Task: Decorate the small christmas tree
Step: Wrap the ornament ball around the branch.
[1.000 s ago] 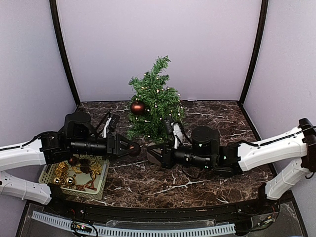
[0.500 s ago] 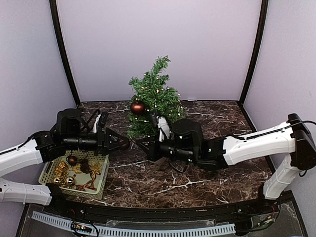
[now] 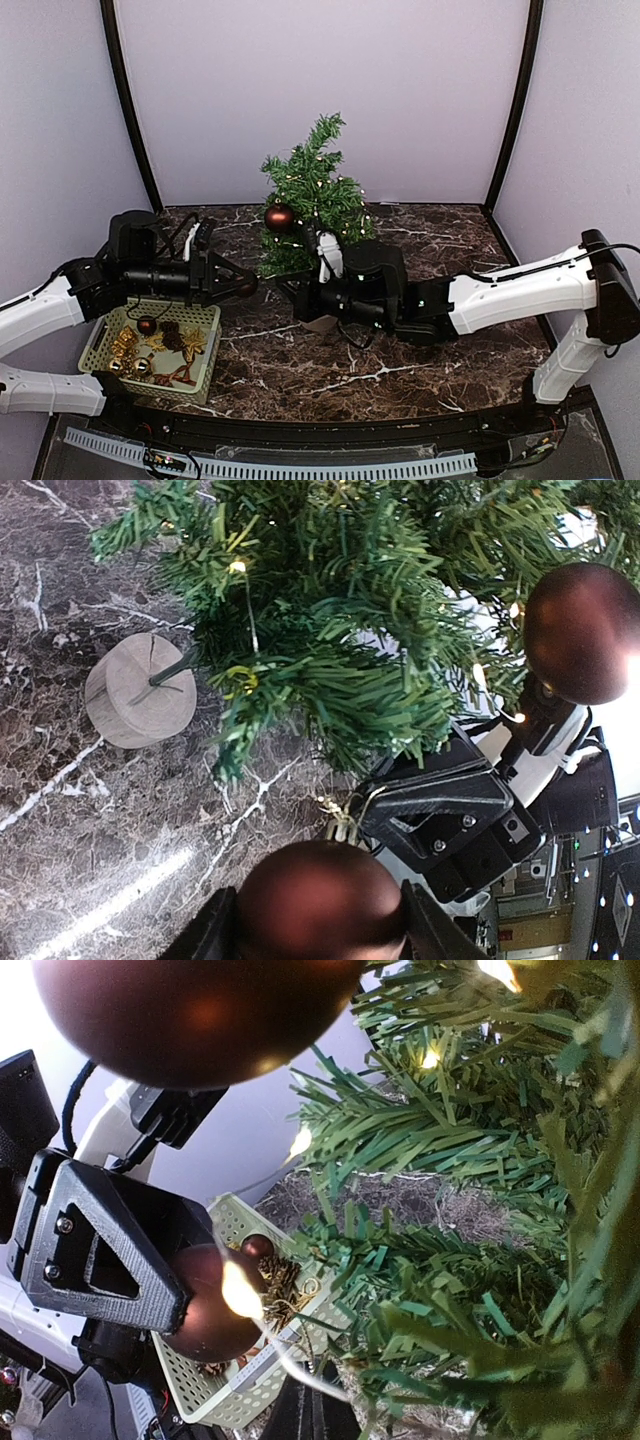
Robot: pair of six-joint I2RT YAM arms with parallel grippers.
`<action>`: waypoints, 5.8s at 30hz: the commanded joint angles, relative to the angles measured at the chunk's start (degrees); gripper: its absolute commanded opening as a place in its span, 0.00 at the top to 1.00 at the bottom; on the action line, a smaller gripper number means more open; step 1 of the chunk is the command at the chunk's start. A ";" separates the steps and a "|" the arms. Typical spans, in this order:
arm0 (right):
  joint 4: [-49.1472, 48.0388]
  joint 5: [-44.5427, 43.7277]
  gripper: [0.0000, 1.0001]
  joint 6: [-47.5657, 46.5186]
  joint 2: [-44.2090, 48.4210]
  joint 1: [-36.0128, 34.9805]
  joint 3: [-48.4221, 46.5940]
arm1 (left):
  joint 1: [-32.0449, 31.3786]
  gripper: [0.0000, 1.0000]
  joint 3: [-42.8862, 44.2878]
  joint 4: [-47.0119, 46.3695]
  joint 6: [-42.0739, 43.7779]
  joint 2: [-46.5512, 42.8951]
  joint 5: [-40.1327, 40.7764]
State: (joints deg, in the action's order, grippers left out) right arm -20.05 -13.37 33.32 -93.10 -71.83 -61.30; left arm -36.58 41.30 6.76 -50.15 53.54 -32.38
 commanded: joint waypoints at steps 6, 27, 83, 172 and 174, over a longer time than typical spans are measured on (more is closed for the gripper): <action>-6.93 -4.49 1.00 0.50 1.95 -1.30 1.14 | 0.63 0.53 4.41 -0.89 2.71 0.84 -3.05; -10.67 -5.99 1.00 1.40 -0.26 -1.78 0.28 | 2.47 0.54 5.73 -1.50 3.71 2.01 -1.99; -10.64 -18.11 1.00 -11.54 -4.21 -4.10 -1.86 | 3.98 0.54 5.46 -4.43 5.00 6.78 -6.21; -18.56 -22.79 0.60 -19.25 4.58 -8.99 8.14 | 4.42 0.22 7.89 7.64 13.38 2.27 2.29; -18.65 -22.60 0.57 -18.65 7.65 -9.41 10.15 | 4.41 0.22 7.06 8.13 12.42 1.56 3.55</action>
State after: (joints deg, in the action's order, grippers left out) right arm -35.03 -36.67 14.79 -90.98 -79.92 -54.37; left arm -32.60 48.05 12.58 -37.56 57.49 -31.81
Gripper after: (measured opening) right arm 0.410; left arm 0.780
